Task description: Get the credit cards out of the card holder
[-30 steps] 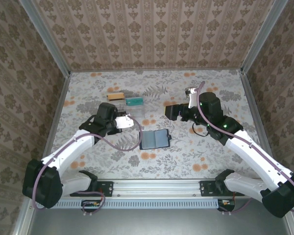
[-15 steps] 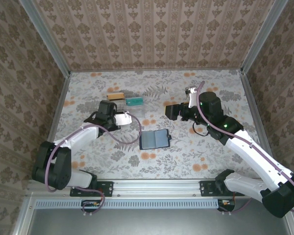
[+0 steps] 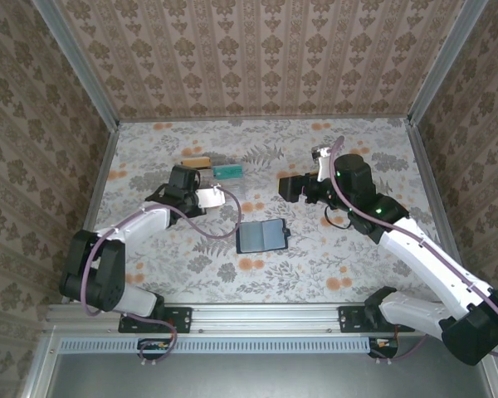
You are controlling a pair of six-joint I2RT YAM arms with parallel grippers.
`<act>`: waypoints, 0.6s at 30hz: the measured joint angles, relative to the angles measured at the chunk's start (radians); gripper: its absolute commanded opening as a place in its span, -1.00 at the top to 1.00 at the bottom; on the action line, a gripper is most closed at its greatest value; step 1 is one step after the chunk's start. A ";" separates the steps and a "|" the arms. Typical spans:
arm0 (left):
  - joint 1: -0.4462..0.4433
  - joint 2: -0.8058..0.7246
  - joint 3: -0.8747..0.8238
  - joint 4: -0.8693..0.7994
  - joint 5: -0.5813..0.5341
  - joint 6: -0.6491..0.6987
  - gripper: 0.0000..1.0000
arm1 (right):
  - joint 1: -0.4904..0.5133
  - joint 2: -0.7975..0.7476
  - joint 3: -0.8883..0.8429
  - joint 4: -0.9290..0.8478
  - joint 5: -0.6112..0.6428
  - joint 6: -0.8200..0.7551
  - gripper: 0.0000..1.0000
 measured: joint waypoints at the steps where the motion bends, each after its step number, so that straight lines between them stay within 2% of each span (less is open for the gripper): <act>1: 0.000 0.006 0.002 0.002 0.000 0.000 1.00 | 0.000 0.003 0.000 0.000 -0.001 0.000 -1.00; 18: 0.023 0.037 0.005 0.021 0.008 0.000 0.96 | -0.004 0.010 0.000 0.001 -0.001 0.000 -1.00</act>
